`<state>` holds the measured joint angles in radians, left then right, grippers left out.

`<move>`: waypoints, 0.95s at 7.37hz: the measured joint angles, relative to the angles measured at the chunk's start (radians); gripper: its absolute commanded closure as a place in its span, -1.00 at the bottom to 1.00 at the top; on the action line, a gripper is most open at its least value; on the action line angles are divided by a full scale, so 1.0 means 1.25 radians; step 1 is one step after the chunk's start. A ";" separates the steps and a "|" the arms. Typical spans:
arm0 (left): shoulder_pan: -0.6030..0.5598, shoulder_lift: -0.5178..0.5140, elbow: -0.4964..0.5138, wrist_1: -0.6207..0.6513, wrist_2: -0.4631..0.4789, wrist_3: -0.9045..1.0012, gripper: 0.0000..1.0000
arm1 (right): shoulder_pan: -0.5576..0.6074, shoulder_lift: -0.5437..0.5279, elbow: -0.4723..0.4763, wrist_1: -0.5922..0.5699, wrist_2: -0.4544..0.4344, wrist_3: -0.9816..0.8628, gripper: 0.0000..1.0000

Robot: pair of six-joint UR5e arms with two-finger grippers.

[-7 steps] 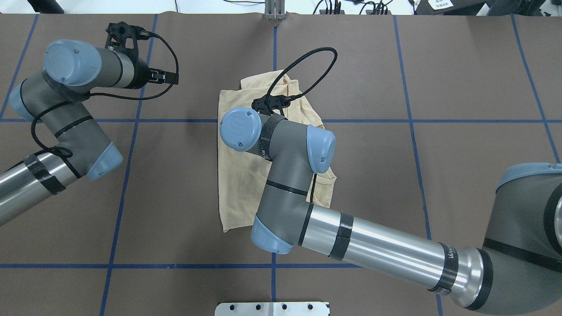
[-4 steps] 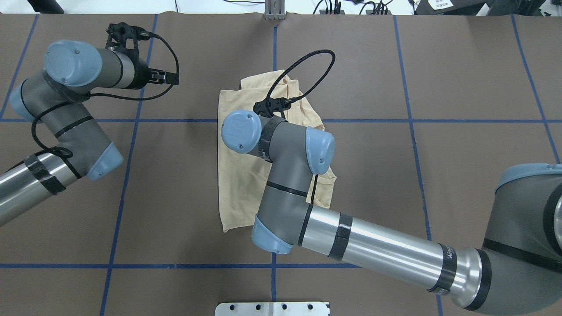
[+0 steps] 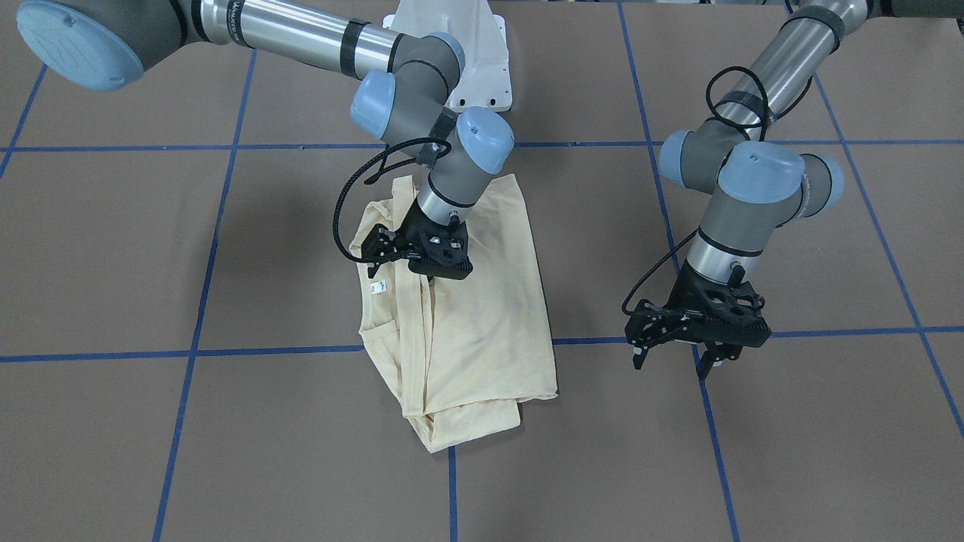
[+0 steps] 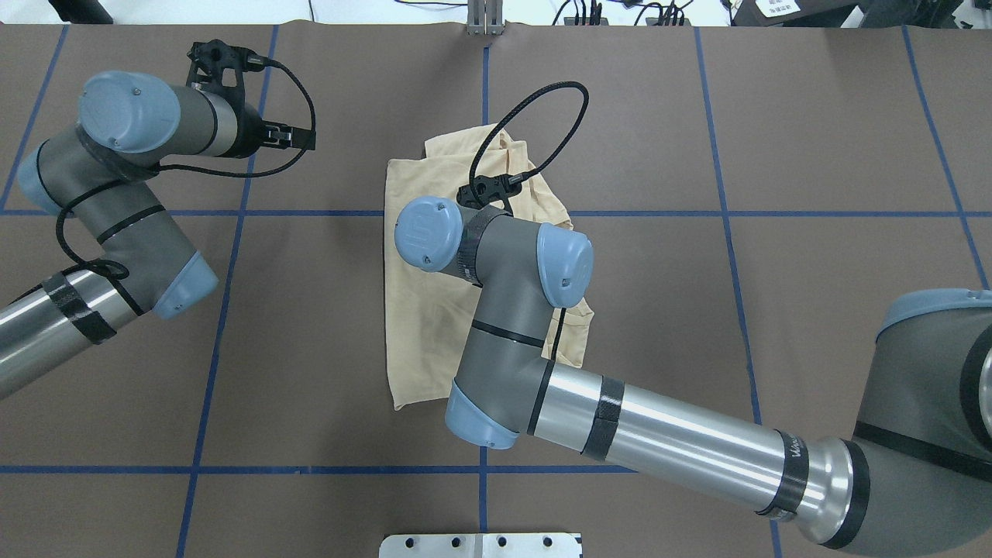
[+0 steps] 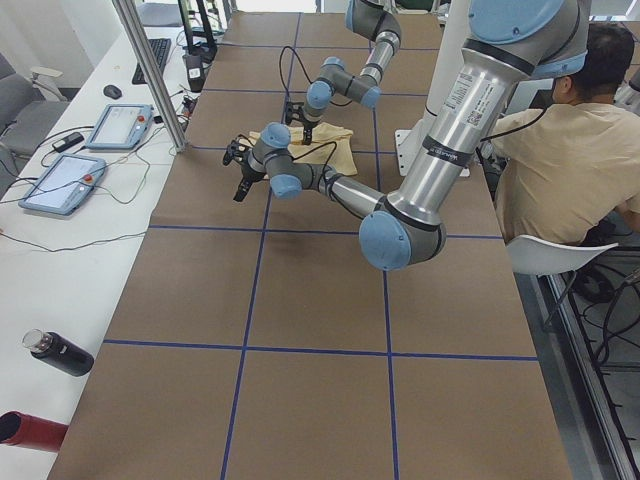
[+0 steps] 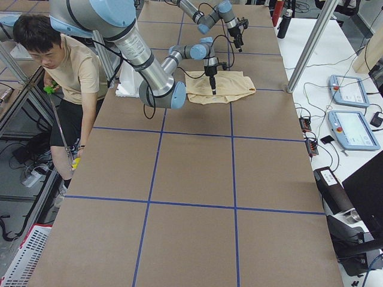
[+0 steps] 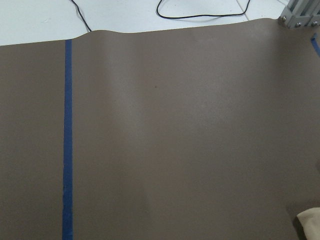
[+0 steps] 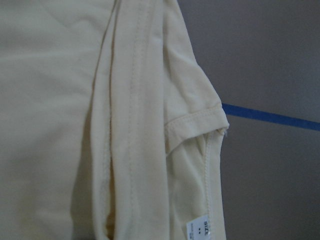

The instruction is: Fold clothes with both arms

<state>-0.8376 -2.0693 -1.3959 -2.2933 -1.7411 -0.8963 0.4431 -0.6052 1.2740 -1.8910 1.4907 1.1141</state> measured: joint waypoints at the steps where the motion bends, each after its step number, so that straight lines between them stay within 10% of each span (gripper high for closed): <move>1: 0.000 0.000 0.000 0.000 0.000 0.000 -1.00 | 0.001 -0.003 0.003 -0.015 -0.004 -0.012 -1.00; 7: 0.000 0.000 0.000 0.000 0.000 -0.001 -1.00 | 0.016 -0.204 0.224 -0.084 -0.046 -0.119 -1.00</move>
<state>-0.8373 -2.0690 -1.3959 -2.2933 -1.7411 -0.8974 0.4636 -0.8603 1.5539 -1.9966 1.4328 0.9650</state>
